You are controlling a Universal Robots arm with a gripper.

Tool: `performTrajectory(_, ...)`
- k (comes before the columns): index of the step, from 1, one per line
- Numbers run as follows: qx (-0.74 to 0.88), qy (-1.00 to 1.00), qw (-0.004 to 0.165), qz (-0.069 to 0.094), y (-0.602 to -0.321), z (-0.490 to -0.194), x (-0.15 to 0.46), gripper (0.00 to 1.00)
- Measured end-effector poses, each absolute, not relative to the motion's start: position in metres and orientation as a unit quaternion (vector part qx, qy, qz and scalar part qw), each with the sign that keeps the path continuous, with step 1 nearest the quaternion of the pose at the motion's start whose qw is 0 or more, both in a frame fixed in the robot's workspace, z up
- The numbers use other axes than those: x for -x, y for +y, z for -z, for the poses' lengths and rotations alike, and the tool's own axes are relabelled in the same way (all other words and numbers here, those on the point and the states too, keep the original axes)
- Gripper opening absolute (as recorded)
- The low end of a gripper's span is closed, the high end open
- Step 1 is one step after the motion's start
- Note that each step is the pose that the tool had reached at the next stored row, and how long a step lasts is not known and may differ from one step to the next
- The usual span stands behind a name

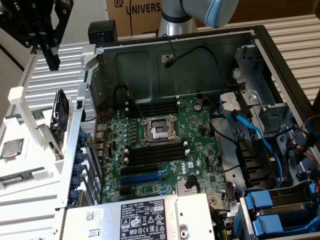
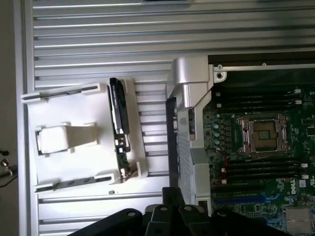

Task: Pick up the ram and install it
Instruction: 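Reach for the ram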

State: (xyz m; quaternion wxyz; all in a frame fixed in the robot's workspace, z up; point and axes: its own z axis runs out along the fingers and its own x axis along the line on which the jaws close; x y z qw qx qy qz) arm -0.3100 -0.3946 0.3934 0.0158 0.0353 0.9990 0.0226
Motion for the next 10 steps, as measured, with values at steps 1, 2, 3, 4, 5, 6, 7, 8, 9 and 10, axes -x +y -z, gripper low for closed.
performTrajectory(1,-0.035,0.999,0.016,-0.023,-0.395,-0.393,0.314,0.11)
performTrajectory(2,-0.035,0.999,0.016,-0.023,-0.395,-0.393,0.319,0.11)
performTrajectory(3,-0.035,0.999,0.016,-0.023,-0.395,-0.393,0.323,0.11)
performTrajectory(4,-0.035,0.999,0.016,-0.023,-0.395,-0.393,0.328,0.11)
performTrajectory(5,-0.035,0.999,0.016,-0.023,-0.395,-0.393,0.333,0.11)
performTrajectory(6,-0.035,0.999,0.016,-0.023,-0.395,-0.393,0.337,0.11)
performTrajectory(7,-0.035,0.999,0.016,-0.023,-0.395,-0.393,0.342,0.11)
performTrajectory(8,-0.035,0.999,0.016,-0.023,-0.395,-0.393,0.346,0.11)
performTrajectory(9,-0.035,0.999,0.016,-0.023,-0.395,-0.393,0.351,0.11)
performTrajectory(10,-0.035,0.999,0.016,-0.023,-0.395,-0.393,0.355,0.11)
